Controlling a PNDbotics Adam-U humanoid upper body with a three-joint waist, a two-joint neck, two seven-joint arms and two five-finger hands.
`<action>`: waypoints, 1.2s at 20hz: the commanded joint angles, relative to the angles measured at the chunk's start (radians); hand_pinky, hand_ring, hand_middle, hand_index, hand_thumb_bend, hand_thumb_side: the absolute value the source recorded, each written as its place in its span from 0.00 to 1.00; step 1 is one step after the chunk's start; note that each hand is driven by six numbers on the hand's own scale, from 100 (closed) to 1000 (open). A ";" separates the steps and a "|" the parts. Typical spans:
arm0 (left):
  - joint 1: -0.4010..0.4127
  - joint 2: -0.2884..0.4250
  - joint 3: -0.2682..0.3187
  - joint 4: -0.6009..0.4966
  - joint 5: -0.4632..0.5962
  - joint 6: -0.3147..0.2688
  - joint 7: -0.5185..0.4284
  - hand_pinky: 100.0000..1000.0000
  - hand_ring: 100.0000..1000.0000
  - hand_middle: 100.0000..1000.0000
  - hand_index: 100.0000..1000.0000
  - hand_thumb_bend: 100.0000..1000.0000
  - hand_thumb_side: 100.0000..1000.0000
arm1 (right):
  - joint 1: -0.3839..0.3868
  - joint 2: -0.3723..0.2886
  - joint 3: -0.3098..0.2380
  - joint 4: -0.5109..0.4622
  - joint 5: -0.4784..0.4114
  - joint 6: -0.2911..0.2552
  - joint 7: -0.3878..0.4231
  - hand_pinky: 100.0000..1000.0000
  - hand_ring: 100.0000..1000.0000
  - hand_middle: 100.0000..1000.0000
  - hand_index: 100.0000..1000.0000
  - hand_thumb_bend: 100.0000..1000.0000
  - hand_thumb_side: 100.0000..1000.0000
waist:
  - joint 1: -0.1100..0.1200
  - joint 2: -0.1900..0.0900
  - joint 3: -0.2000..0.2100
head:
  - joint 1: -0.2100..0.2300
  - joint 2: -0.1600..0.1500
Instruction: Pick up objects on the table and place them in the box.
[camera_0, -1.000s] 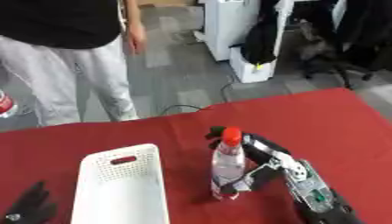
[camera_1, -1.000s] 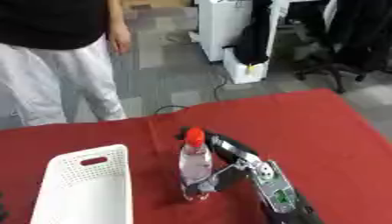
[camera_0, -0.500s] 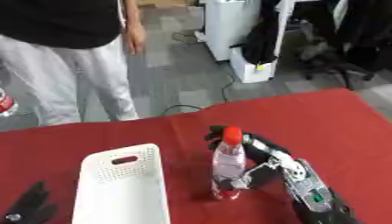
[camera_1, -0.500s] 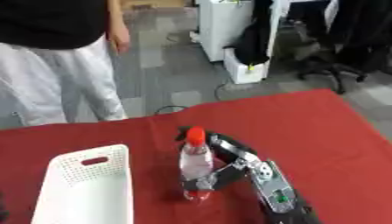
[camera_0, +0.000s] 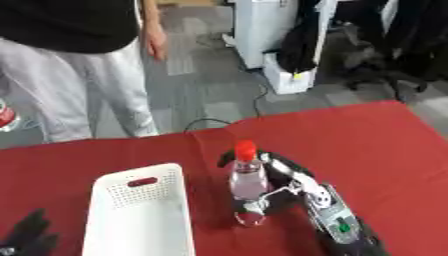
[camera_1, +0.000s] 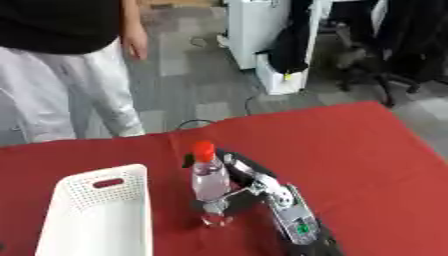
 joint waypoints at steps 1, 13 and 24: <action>-0.007 -0.003 0.000 -0.015 0.006 -0.002 -0.003 0.85 1.00 1.00 0.88 0.00 0.53 | -0.024 0.002 -0.009 -0.027 0.020 -0.065 -0.002 0.27 0.14 0.21 0.46 0.33 0.00 | -0.005 -0.016 0.004 | -0.013 -0.016; -0.006 -0.003 0.002 -0.013 0.005 -0.002 -0.001 0.86 1.00 1.00 0.88 0.00 0.53 | -0.040 -0.003 0.011 -0.045 0.074 -0.047 -0.221 0.00 0.00 0.03 0.32 0.34 0.00 | -0.012 -0.017 0.005 | -0.009 -0.006; 0.014 0.016 0.000 -0.003 0.011 0.001 -0.004 0.86 1.00 1.00 0.88 0.00 0.53 | -0.145 -0.077 0.092 -0.055 -0.151 0.090 -0.249 0.00 0.00 0.03 0.32 0.25 0.00 | -0.051 -0.071 -0.002 | 0.028 0.006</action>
